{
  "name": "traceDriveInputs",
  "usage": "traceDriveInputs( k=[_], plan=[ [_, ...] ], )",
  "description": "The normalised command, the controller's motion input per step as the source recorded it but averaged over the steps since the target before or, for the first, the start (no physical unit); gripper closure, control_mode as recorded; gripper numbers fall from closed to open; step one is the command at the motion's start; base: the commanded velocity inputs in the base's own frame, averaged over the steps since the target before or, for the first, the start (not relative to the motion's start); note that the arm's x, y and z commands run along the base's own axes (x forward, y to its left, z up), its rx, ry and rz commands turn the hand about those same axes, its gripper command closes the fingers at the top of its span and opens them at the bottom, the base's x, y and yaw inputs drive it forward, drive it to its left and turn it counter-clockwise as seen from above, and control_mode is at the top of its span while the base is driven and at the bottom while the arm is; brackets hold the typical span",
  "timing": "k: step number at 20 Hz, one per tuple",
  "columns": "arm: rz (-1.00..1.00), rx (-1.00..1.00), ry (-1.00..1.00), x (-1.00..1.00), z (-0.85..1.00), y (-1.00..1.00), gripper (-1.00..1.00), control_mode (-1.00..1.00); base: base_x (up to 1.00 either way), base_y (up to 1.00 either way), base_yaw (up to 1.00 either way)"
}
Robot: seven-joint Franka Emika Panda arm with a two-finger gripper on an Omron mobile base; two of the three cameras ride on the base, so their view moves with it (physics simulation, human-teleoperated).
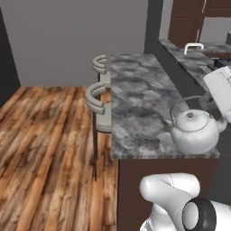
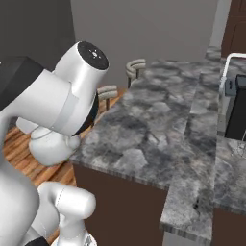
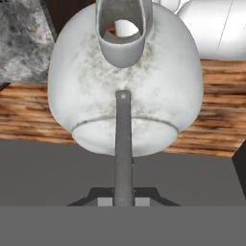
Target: The kettle is done boiling. Turn off the stove, then wait for 300 timesteps before moving the kettle to the dining table.
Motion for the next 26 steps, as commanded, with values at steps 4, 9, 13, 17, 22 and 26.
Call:
traceDriveInputs(
  k=[4,9,13,17,22,26],
  plan=[
    [0.00,0.00,0.00,0.00,0.00,0.00,1.00,1.00,0.11,0.00,-0.32],
    [-0.04,0.03,0.00,0.10,-0.01,0.02,1.00,-1.00,0.18,0.05,-0.21],
    [-0.14,0.20,0.00,0.85,-0.10,0.02,1.00,-1.00,0.00,0.00,0.00],
    [-0.08,0.16,0.00,1.00,-0.21,0.00,1.00,-1.00,0.00,0.00,0.00],
    [-0.02,0.05,0.03,1.00,-0.43,0.00,1.00,-1.00,0.00,0.00,0.00],
    [0.00,0.00,0.08,1.00,-0.51,-0.18,1.00,-1.00,0.00,0.00,0.00]
  ],
)
